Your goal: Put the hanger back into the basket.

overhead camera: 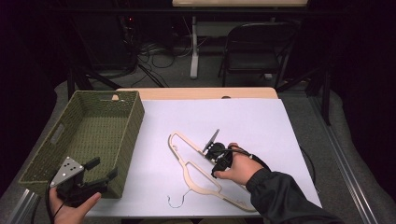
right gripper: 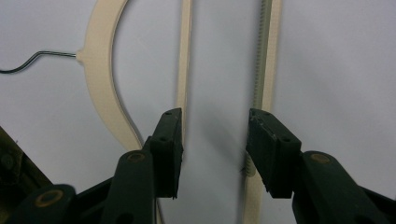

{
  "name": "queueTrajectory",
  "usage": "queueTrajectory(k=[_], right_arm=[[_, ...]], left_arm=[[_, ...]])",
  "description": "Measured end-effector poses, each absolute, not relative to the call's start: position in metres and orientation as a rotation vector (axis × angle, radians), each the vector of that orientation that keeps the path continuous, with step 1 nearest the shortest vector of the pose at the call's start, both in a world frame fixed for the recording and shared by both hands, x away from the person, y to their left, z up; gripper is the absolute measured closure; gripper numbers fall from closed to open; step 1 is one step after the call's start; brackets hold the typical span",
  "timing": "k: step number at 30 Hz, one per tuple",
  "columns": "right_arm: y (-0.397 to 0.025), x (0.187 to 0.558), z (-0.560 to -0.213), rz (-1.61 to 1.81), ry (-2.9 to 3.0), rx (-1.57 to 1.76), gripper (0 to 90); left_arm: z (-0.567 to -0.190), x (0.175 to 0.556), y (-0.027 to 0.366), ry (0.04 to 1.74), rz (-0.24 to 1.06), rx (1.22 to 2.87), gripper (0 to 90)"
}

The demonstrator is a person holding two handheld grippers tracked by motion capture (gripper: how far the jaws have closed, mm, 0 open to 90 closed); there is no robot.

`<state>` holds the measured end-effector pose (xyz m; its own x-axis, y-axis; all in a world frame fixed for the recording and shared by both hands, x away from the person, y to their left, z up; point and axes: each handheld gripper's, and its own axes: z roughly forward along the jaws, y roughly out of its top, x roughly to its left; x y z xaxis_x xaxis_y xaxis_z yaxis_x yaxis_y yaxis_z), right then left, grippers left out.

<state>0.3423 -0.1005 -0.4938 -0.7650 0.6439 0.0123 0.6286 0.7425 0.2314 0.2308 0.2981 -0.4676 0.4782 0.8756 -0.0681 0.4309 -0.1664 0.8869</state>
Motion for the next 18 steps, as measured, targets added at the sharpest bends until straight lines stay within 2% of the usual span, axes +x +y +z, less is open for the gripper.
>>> queueTrajectory(k=[18], right_arm=[[-0.079,0.348,-0.501,0.281,2.948,1.053,68.3]], left_arm=[[-0.468,0.230,0.298,1.107,0.593,1.780,23.2]])
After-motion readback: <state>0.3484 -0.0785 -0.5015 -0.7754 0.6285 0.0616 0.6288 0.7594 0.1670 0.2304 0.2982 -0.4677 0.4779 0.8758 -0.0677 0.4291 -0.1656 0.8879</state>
